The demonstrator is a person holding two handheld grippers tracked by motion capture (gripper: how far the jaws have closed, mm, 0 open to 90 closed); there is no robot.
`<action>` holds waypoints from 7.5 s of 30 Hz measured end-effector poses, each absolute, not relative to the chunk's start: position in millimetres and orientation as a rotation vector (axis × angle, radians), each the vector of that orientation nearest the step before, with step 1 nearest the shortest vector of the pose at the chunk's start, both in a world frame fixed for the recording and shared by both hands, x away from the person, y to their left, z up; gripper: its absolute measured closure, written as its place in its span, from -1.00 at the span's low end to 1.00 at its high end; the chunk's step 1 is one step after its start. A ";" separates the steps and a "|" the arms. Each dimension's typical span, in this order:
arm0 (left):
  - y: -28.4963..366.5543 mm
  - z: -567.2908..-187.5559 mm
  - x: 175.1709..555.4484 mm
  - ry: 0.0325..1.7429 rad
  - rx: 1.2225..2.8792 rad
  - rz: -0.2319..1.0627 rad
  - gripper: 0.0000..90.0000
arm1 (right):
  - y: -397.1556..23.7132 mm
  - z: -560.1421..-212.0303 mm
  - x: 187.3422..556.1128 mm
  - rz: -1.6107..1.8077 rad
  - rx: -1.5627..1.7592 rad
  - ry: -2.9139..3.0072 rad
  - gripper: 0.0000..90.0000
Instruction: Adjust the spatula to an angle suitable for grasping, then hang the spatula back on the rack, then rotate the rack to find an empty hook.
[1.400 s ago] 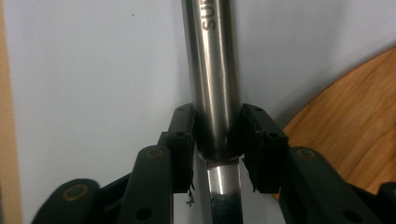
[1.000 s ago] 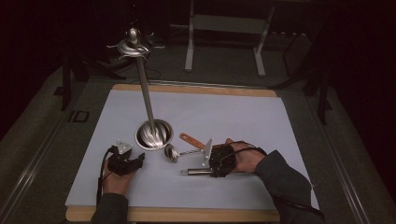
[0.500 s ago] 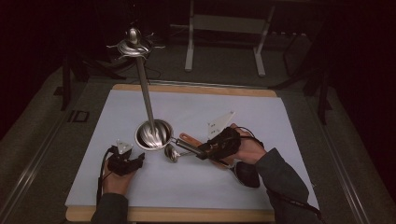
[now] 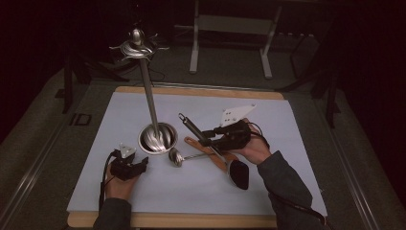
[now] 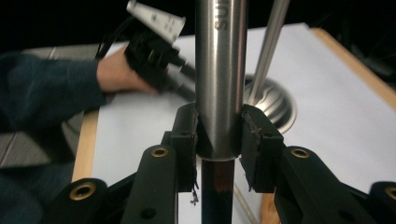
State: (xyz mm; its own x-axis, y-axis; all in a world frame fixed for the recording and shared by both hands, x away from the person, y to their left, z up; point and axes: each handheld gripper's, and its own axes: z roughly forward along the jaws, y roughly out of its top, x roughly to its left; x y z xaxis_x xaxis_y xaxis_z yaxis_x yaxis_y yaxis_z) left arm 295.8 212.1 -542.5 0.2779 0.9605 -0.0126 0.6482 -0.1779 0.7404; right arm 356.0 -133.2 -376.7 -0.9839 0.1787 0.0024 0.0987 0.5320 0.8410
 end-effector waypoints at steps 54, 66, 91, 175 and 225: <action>214.9 -539.4 288.3 1.331 1.862 0.660 0.06 | -90.2 -336.5 384.2 1.729 0.421 2.303 0.53; 215.2 -539.3 287.9 1.324 1.860 0.658 0.07 | -83.3 -332.3 398.0 1.729 0.445 2.282 0.53; 215.2 -539.4 288.1 1.335 1.855 0.662 0.06 | -49.3 -314.9 385.2 1.714 0.400 2.252 0.53; 220.4 -523.6 275.1 1.254 1.728 0.676 0.32 | -88.0 -374.1 391.5 1.342 0.400 2.390 0.48; 214.2 -274.8 298.0 0.833 1.278 0.970 1.00 | -123.0 -438.9 395.1 1.280 0.587 2.485 0.46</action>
